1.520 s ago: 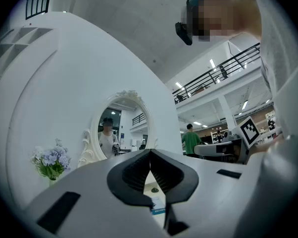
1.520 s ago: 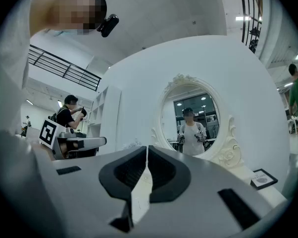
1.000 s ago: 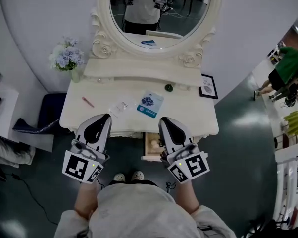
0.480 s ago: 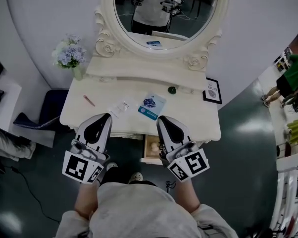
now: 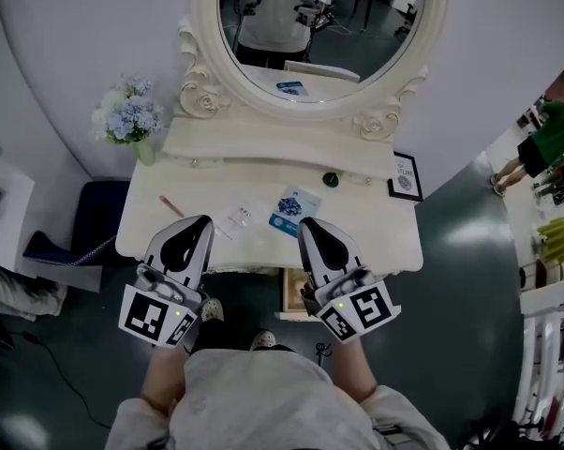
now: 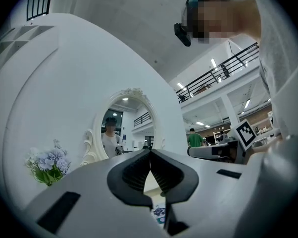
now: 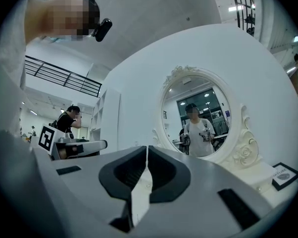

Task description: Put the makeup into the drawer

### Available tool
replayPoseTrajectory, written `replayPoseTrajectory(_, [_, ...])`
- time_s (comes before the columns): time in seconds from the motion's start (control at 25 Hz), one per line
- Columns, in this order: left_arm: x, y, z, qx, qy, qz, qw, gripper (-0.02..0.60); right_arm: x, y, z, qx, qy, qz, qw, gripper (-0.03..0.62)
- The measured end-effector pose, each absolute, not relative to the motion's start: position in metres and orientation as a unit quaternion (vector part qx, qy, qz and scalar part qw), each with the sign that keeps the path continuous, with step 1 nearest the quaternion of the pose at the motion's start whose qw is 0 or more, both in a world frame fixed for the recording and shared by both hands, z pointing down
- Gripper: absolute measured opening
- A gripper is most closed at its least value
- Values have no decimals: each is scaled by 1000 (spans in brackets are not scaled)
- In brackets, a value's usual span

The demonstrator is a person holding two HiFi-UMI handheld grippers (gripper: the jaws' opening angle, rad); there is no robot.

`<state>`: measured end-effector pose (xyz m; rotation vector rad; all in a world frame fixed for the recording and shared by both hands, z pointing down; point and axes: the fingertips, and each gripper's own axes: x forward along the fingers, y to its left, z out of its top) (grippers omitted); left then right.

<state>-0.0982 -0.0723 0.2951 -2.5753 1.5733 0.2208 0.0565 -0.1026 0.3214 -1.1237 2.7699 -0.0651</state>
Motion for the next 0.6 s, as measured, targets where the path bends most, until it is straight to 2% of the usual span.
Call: replayPoseTrajectory(0.6, [-179,-146,297,-879,468,73,61,15,-22,-163,325,-427,900,-24,83,25])
